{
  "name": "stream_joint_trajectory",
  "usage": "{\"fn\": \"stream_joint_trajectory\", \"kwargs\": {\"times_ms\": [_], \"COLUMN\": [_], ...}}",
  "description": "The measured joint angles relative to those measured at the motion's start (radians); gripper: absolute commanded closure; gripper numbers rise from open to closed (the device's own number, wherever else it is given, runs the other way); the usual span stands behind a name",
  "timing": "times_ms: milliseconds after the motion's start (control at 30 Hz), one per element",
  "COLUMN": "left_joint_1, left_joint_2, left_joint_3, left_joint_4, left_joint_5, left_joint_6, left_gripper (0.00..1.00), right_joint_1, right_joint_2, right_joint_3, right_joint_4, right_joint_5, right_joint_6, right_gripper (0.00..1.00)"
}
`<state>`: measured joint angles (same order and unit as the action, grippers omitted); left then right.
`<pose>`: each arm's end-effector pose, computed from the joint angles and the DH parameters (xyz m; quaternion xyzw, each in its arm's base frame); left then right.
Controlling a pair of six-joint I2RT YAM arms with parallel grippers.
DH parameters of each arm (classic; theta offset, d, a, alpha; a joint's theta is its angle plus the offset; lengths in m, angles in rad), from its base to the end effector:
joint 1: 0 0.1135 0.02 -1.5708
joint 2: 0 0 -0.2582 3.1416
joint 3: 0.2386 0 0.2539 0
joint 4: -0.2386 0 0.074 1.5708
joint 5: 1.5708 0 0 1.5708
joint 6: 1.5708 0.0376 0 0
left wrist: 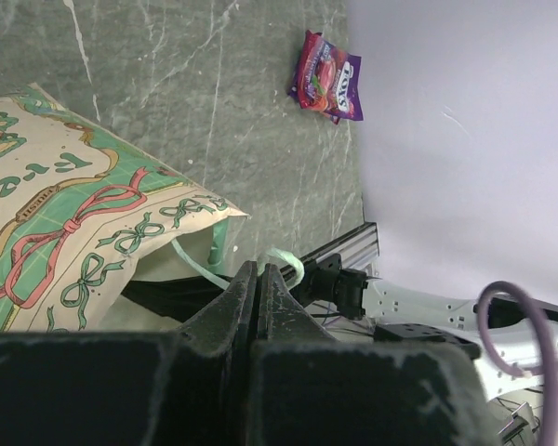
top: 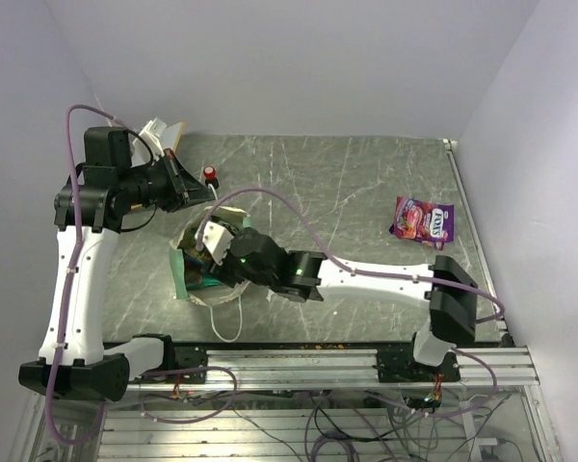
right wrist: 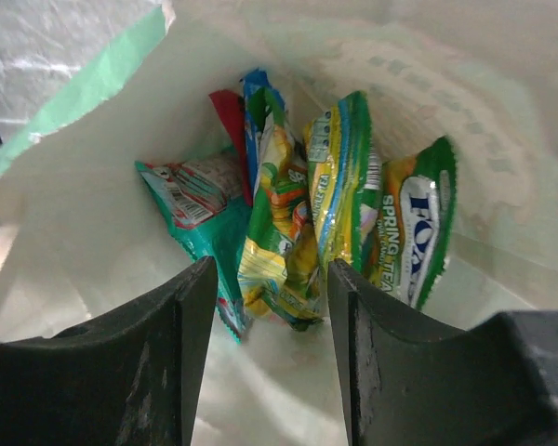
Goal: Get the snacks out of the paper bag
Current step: Take out the snack from the paper bag.
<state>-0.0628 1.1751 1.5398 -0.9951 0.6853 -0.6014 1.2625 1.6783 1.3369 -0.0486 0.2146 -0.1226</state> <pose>0.2109 -0.0371 0.4350 -0.0767 0.8499 -0.4223 0.3058 0.1298 0.3813 0.3021 -0.4815 0.6737 0.2238 0.5140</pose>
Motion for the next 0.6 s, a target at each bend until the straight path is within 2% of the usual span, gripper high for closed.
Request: {"fn": "stream_joint_trajectory", "kwargs": {"times_ms": [267,600], "left_joint_1": [0.0,0.0], "left_joint_2": [0.0,-0.008], "left_joint_3": [0.0,0.0], "left_joint_4": [0.001,0.001], "left_joint_5": [0.0,0.0], "left_joint_6": [0.0,0.001], "left_gripper": [0.93,0.93], "right_joint_1": [0.0,0.0], "right_joint_2": [0.129,0.233], "right_joint_3": [0.051,0.09], "right_joint_4": [-0.007,-0.008], "right_joint_5": [0.005,0.051], "right_joint_6": [-0.053,-0.073], "right_gripper": [0.44,0.44]}}
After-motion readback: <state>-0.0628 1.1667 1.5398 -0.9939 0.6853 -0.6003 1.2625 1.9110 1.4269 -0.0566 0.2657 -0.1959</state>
